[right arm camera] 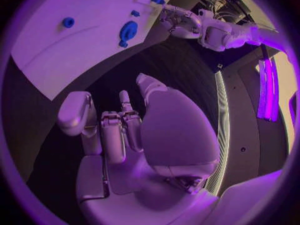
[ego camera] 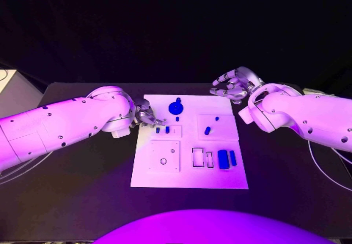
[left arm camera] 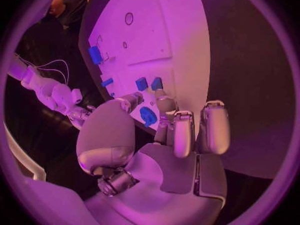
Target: Assemble the parts on the task board
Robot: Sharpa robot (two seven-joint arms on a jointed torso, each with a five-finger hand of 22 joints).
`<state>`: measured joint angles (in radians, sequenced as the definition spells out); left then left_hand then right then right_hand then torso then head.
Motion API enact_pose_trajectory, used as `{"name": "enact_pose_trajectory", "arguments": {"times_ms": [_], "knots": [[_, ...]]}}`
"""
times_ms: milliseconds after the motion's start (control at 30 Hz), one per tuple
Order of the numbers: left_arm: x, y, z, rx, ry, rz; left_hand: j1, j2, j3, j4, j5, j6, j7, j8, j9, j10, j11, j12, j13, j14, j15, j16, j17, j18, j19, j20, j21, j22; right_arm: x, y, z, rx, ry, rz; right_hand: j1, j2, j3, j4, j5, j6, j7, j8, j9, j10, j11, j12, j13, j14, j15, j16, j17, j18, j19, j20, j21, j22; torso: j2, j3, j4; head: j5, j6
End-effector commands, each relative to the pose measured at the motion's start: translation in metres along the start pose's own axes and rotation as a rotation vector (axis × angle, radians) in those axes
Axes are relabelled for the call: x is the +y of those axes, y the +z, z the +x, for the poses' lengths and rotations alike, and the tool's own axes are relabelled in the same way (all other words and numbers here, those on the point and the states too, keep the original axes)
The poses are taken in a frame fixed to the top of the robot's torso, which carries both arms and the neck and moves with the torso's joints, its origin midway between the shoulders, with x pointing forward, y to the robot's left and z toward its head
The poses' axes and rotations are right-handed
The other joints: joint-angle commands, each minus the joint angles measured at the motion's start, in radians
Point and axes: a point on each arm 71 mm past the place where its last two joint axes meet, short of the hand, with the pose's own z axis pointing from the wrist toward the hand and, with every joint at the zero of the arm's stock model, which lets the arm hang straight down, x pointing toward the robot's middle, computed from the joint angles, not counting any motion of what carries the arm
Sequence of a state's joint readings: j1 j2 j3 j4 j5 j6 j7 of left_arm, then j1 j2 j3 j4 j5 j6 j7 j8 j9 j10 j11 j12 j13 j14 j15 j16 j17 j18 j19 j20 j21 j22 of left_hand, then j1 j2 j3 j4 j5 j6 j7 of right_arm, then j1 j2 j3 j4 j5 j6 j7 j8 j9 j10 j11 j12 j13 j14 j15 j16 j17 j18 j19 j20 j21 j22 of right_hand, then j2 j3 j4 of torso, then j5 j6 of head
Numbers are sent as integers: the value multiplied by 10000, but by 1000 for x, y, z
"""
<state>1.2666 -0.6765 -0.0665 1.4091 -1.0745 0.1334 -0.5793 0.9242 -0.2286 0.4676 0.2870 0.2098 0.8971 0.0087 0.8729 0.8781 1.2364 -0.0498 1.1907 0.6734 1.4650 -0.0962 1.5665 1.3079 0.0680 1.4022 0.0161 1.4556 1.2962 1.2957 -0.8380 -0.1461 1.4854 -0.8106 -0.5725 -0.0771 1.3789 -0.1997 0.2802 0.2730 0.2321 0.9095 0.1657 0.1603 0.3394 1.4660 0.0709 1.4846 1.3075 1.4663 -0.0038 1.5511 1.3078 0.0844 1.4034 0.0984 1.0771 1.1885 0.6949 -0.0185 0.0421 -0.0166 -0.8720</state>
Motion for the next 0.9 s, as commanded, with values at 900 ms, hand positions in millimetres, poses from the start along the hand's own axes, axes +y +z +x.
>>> {"name": "enact_pose_trajectory", "arguments": {"times_ms": [900], "knots": [[-54, -4, -8, -3385, 378, 6497, 4480, -239, 1712, -2500, 70, -2375, 1797, -3833, -4247, -5202, 1882, -4531, -4585, -4856, 1637, -4711, -5462, 1147, -5625, 1464, -4171, -5971, 2, 1, -3, -367, 150, -655, 1, -120, 473, -85, 162, -112, -51, 124, 50, -1710, 32, -2482, -166, 205, 3, -1421, -266, 827, -1539, -5, -4131, -2889, 22, 0, -20, -152, 266]]}}
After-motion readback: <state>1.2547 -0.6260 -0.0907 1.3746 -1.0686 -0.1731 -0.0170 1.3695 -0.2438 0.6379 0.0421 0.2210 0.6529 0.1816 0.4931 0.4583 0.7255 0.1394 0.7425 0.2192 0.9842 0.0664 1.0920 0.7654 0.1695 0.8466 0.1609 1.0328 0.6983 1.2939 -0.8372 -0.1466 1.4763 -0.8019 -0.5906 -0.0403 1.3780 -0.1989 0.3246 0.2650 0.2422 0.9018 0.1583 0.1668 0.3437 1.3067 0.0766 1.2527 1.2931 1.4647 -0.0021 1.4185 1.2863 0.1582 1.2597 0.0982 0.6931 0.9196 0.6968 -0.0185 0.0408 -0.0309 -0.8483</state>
